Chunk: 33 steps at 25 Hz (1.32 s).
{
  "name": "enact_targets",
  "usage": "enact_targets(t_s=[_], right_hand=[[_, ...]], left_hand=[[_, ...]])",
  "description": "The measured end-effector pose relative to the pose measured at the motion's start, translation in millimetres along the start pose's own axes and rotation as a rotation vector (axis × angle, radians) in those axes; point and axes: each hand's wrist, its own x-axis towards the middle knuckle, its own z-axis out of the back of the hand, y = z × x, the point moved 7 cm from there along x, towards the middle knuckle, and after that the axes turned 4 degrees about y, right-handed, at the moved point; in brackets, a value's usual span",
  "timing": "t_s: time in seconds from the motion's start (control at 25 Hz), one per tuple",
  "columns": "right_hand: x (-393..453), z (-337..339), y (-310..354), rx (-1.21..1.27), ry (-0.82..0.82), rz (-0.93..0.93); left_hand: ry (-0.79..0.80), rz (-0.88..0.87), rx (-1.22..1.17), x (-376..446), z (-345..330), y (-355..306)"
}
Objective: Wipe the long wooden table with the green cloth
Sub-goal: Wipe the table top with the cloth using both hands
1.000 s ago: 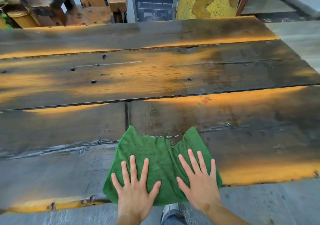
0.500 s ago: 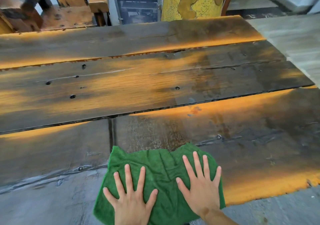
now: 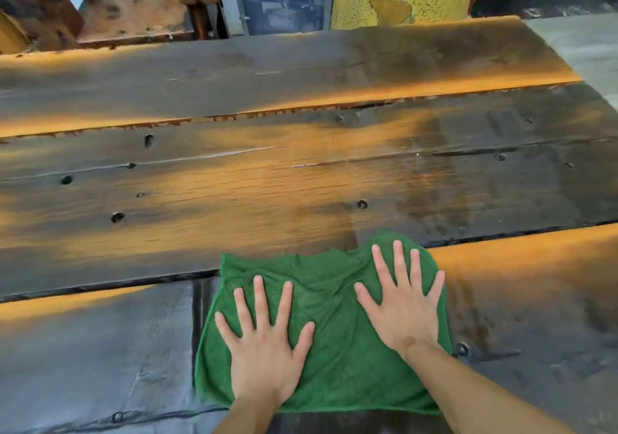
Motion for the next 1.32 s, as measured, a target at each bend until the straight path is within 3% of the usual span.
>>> enact_targets(t_s=[0.64,1.08,1.32], right_hand=[[349,115,53,0.014,-0.057,0.106],[510,167,91,0.029,-0.15,0.064],[622,204,116,0.048,-0.176,0.005]], left_hand=[[-0.097,0.204,-0.035,339,131,-18],[-0.148,0.124,-0.012,534,206,-14],[-0.19,0.163,-0.033,642,248,-8]])
